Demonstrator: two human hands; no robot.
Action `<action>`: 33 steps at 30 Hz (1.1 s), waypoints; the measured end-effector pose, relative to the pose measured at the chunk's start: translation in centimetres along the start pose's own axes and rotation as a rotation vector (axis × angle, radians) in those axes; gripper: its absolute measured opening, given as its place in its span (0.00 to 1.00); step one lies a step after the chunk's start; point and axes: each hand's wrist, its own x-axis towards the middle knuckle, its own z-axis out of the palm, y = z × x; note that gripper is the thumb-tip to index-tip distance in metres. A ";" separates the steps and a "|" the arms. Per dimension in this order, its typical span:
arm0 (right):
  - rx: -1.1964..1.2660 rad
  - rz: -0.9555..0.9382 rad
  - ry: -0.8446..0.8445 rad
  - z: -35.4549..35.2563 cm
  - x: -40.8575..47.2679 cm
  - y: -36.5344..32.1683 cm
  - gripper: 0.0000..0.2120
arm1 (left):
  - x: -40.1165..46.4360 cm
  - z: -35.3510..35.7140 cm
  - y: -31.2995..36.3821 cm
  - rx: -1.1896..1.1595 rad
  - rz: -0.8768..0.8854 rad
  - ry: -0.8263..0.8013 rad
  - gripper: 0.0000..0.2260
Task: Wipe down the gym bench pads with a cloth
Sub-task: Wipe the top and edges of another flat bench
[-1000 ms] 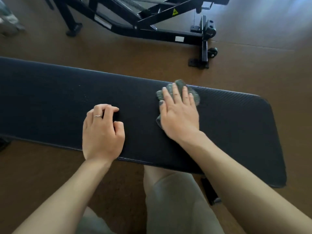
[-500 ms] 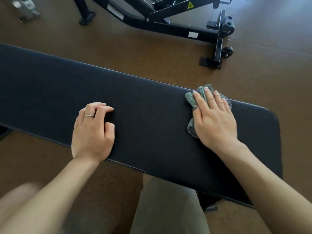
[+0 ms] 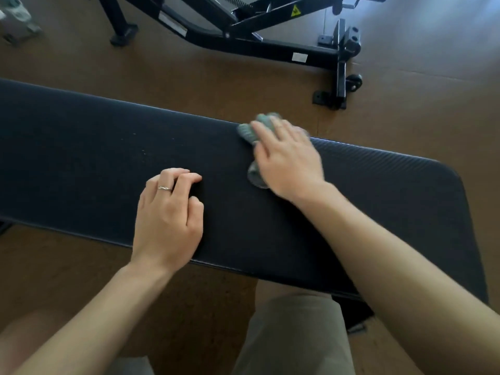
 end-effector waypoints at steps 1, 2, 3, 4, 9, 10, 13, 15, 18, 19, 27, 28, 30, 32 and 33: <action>-0.009 0.138 0.039 -0.4 -0.4 2.8 0.23 | 0.3 -0.5 -0.9 -0.005 0.052 -0.013 0.17; -0.018 0.270 0.062 -0.9 -0.9 5.3 0.22 | 0.7 -0.9 -1.8 0.014 0.112 -0.021 0.16; -0.029 0.378 0.072 -1.4 -1.4 7.0 0.22 | 1.1 -1.2 -2.6 0.035 0.167 -0.023 0.15; -0.052 0.457 0.069 -1.5 -1.7 7.6 0.22 | 1.4 -1.2 -3.3 0.043 0.200 -0.025 0.14; -0.074 0.573 0.082 0.6 0.0 1.0 0.23 | 0.9 -1.2 -3.7 0.032 0.240 -0.047 0.15; -0.034 0.540 0.061 0.8 0.1 -1.2 0.24 | 0.9 -1.2 -3.9 0.010 0.248 -0.051 0.15; 0.034 0.420 0.001 1.2 -2.2 -6.9 0.26 | 1.3 -1.5 -4.1 -0.031 0.233 -0.074 0.14; 0.038 0.322 -0.002 1.2 -5.9 -10.3 0.25 | 1.4 -1.6 -4.0 -0.023 0.239 -0.090 0.14; 0.012 0.241 -0.040 1.0 -12.2 -11.3 0.25 | 1.4 -1.7 -4.2 -0.035 0.264 -0.112 0.13; -0.013 0.278 -0.023 0.7 -13.7 -10.2 0.26 | 1.5 -1.7 -4.4 -0.045 0.267 -0.126 0.12; 0.039 0.870 0.092 0.8 -11.9 -8.7 0.27 | 3.0 -4.1 -8.3 0.108 0.479 -0.203 0.17; 0.048 0.781 0.102 1.5 -11.1 -11.3 0.27 | 3.0 -4.2 -8.7 0.094 0.454 -0.196 0.17; 0.050 0.568 0.088 2.8 -10.7 -16.5 0.26 | 2.7 -4.0 -8.9 0.084 0.442 -0.186 0.18; 0.055 0.382 0.025 2.9 -11.5 -18.6 0.26 | 2.5 -4.0 -8.9 0.075 0.459 -0.181 0.18; 0.043 0.308 -0.005 2.5 -12.0 -18.0 0.26 | 2.5 -4.1 -8.9 0.059 0.457 -0.183 0.18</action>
